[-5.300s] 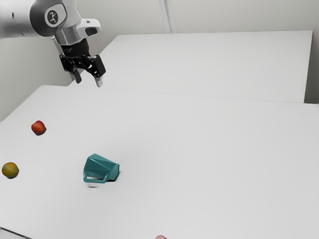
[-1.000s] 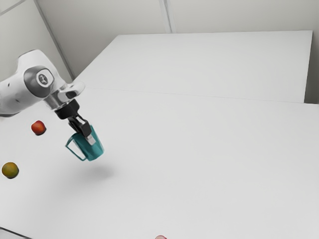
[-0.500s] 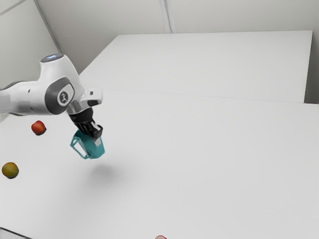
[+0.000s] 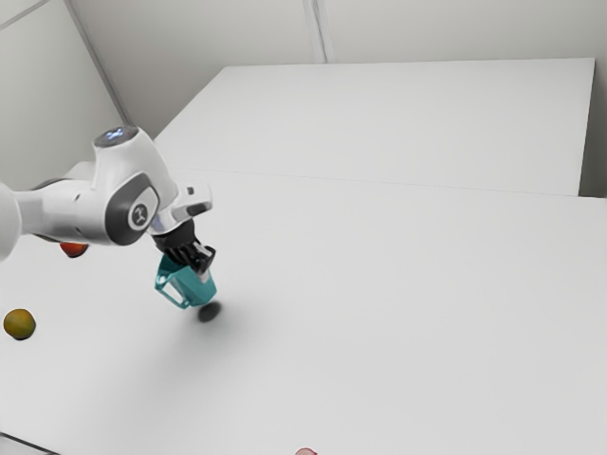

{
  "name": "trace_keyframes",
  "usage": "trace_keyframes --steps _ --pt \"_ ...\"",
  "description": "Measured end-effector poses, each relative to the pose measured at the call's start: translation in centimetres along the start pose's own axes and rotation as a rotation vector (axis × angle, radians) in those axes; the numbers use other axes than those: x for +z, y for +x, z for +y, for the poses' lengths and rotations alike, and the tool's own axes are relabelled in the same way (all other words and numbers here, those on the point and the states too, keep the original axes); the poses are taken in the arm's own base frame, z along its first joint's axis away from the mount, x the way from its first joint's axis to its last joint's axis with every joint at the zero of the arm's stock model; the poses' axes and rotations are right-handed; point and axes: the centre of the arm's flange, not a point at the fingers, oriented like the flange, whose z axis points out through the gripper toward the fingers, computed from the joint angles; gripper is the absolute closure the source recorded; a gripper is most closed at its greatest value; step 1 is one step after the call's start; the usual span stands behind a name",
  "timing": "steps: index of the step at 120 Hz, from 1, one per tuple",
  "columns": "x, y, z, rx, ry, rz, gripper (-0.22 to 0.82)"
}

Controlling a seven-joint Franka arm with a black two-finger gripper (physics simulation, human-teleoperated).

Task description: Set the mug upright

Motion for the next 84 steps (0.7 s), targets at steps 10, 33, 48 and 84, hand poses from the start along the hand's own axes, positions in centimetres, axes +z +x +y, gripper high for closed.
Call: trace_keyframes --steps 10,33,48,84 --pt "0.5 0.1 0.2 -0.014 -0.003 -0.003 0.78" --pt "1.6 0.3 0.6 -0.037 -0.011 -0.012 0.78" --pt "2.0 0.4 0.7 -0.05 -0.014 -0.017 0.78" --pt "3.3 0.5 0.9 -0.077 -0.022 -0.034 0.78"
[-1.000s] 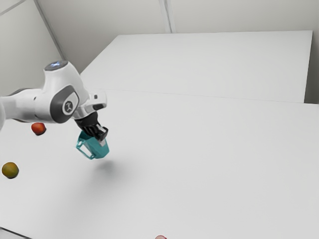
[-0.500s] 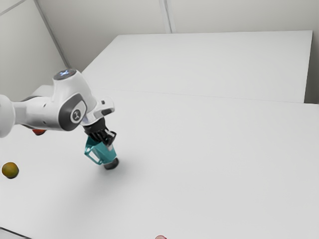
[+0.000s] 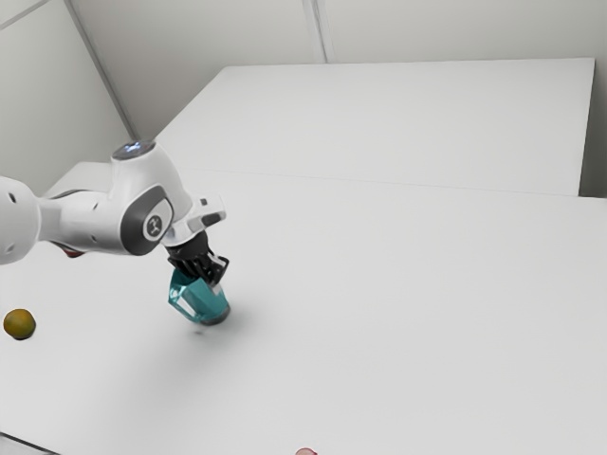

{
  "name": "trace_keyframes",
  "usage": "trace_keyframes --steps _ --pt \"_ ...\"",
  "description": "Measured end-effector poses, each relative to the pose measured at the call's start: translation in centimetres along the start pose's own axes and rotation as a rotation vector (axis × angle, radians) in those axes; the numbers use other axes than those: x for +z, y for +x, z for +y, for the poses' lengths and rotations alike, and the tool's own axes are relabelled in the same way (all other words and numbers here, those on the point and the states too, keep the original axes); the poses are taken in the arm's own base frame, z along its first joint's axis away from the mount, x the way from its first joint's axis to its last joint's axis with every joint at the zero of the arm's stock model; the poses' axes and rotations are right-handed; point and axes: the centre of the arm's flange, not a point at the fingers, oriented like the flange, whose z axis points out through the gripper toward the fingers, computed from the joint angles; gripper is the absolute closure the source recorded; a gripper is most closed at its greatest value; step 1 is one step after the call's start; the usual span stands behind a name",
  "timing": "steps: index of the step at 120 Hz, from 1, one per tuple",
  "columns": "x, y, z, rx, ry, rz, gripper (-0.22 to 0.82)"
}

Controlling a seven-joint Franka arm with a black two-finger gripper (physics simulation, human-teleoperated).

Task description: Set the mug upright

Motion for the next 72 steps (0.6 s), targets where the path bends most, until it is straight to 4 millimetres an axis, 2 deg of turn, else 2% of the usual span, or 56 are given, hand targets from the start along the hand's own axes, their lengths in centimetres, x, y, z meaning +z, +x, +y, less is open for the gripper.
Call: trace_keyframes --steps 55,72 --pt "1.2 0.1 0.2 -0.02 -0.007 -0.013 0.78" --pt "0.9 0.2 0.4 -0.011 -0.007 -0.002 0.65"
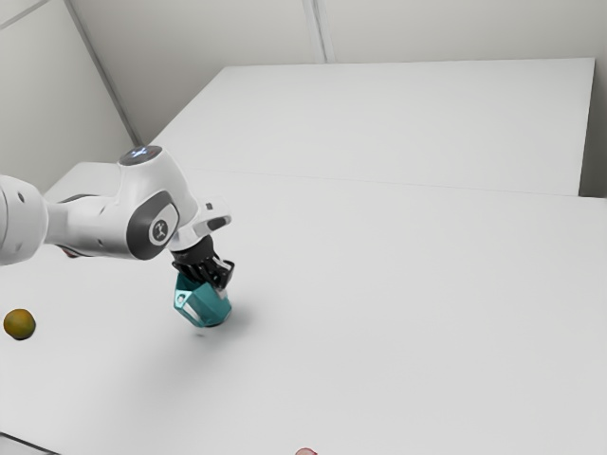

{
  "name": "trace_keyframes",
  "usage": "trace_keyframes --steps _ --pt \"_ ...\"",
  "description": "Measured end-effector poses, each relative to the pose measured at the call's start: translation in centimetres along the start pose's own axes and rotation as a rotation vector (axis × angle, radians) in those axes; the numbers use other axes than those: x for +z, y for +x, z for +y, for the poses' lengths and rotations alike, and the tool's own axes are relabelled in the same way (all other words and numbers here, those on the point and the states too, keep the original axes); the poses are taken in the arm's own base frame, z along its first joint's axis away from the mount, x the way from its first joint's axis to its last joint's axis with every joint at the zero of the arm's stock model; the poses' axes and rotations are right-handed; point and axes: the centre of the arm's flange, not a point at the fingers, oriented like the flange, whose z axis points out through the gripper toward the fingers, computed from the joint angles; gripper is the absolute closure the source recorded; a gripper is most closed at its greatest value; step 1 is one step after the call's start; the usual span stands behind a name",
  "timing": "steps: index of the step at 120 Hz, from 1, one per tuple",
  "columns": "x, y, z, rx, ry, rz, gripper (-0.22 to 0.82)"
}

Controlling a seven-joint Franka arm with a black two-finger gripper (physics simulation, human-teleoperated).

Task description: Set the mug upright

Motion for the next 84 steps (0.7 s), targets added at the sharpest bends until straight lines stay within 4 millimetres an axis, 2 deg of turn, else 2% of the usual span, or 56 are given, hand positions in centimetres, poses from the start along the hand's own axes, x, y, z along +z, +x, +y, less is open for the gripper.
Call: trace_keyframes --steps 49,84 --pt "-1.8 0.2 0.4 0.03 0.016 0.041 0.31" --pt "-4.0 0.1 1.5 0.051 0.023 0.081 0.14"
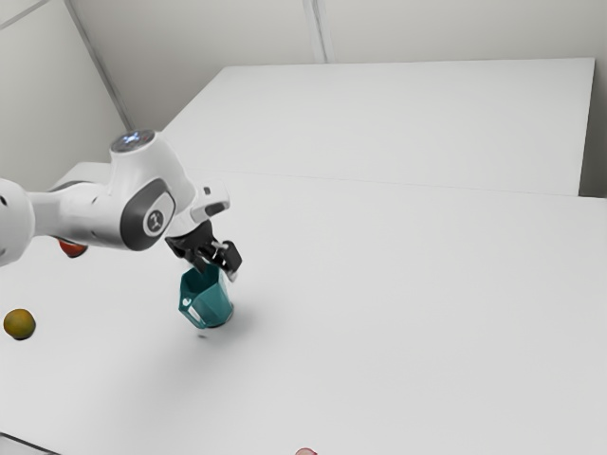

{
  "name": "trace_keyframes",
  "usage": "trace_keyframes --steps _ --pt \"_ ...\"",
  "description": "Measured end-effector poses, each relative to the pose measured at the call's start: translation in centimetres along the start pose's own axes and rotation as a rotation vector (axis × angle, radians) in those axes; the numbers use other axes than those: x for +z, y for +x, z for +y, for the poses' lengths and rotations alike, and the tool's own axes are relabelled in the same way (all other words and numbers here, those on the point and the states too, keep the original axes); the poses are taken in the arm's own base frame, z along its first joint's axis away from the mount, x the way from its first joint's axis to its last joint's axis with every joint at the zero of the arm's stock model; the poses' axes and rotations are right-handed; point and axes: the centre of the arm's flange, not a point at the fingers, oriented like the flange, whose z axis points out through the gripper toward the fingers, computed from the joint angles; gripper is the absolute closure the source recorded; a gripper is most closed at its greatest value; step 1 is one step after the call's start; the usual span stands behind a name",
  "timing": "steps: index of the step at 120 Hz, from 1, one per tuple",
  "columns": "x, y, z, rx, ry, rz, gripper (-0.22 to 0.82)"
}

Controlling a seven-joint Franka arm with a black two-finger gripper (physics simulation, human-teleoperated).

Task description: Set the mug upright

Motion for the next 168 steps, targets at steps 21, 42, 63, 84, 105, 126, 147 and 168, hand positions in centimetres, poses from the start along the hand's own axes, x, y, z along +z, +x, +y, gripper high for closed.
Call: trace_keyframes --steps 21,42,63,84,105,126,147,168 --pt "-1.8 0.4 0.5 -0.002 -0.009 0.02 0.08" --pt "-5.9 2.7 0.8 -0.013 -0.039 0.01 0.04" --pt "-8.1 4.2 0.8 -0.017 -0.057 -0.057 0.03" --pt "-9.1 5.7 1.3 -0.005 -0.075 -0.108 0.03" --pt "-10.3 7.2 1.1 0.002 -0.07 -0.145 0.02" --pt "-12.7 8.5 0.6 0.001 -0.063 -0.162 0.02" --pt "-14.8 9.5 0.1 0.004 -0.043 -0.181 0.02" --pt "-16.7 9.9 -0.3 -0.001 -0.039 -0.196 0.02"
